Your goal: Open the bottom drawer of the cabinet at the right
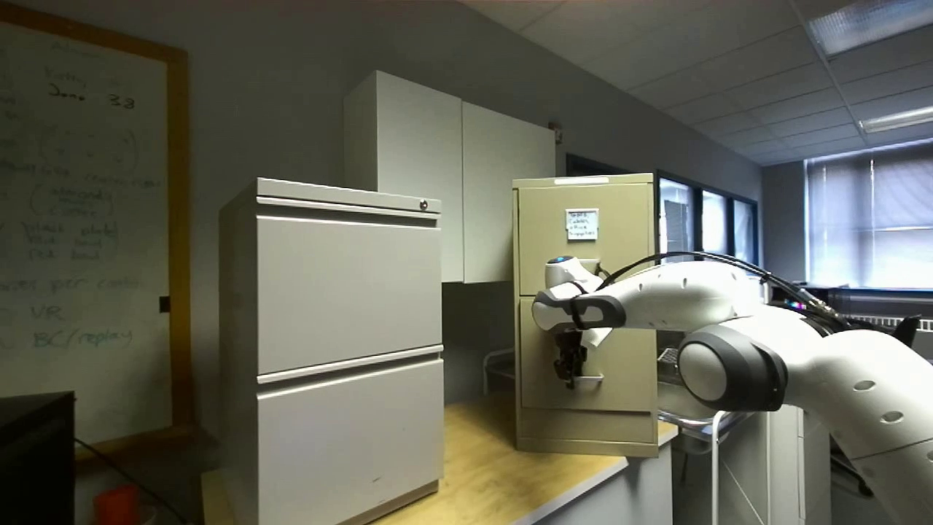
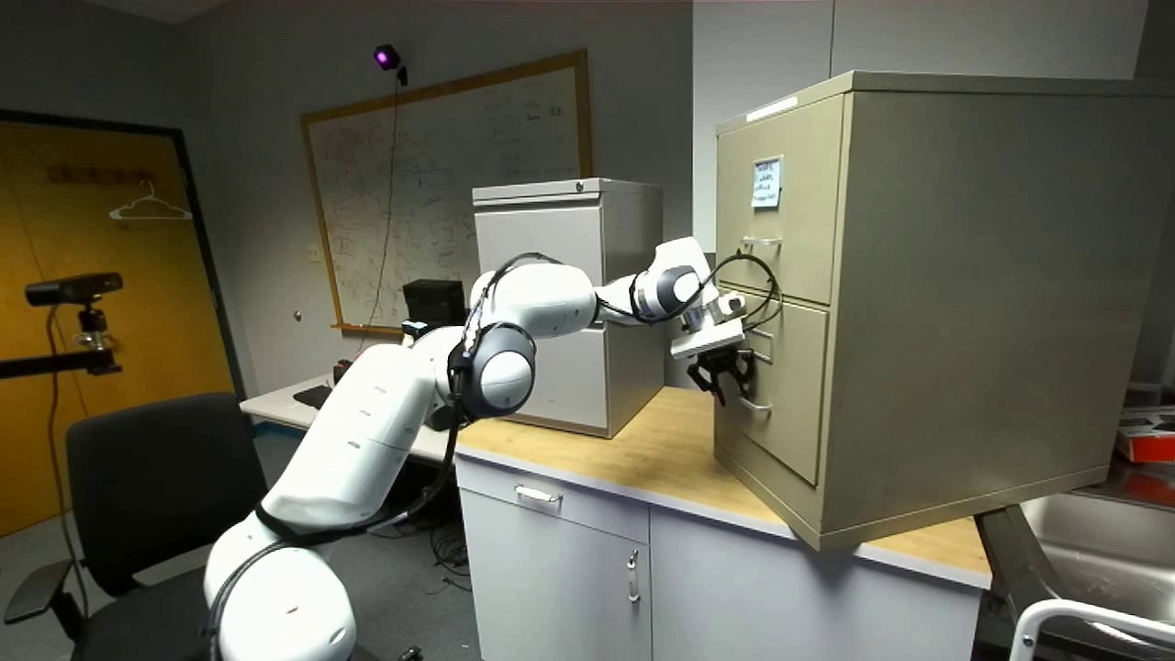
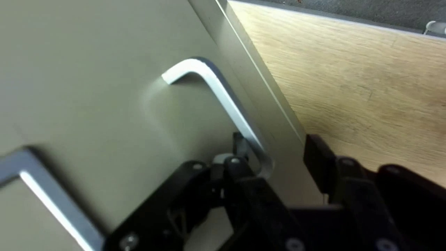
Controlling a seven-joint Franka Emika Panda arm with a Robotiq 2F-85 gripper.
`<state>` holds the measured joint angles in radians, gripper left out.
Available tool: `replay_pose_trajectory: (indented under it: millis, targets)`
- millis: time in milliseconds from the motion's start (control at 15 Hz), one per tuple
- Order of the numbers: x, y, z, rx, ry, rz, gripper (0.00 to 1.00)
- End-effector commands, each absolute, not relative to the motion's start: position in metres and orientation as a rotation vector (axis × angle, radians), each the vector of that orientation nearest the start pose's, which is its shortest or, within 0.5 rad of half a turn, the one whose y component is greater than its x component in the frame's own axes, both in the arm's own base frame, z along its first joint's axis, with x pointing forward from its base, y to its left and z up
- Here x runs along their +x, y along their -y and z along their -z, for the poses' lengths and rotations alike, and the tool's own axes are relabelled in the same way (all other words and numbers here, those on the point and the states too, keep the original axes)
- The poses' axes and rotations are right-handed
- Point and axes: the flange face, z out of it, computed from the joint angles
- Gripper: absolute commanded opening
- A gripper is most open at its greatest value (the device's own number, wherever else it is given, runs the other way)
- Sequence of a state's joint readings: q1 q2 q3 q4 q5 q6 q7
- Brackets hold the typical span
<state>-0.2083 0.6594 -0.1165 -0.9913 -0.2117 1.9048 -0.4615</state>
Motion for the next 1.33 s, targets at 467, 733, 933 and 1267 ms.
replay_pose_trajectory:
  millis: [467,733,933,1267]
  targets:
    - [0.730,0.238,-0.485,-3.342,0.465,0.244,0.07]
    - [0.733,0.215,-0.472,-3.320,0.484,0.217,0.08]
    - [0.736,0.193,-0.459,-3.329,0.488,0.187,0.08]
    - [0.732,0.182,-0.452,-3.354,0.501,0.158,0.08]
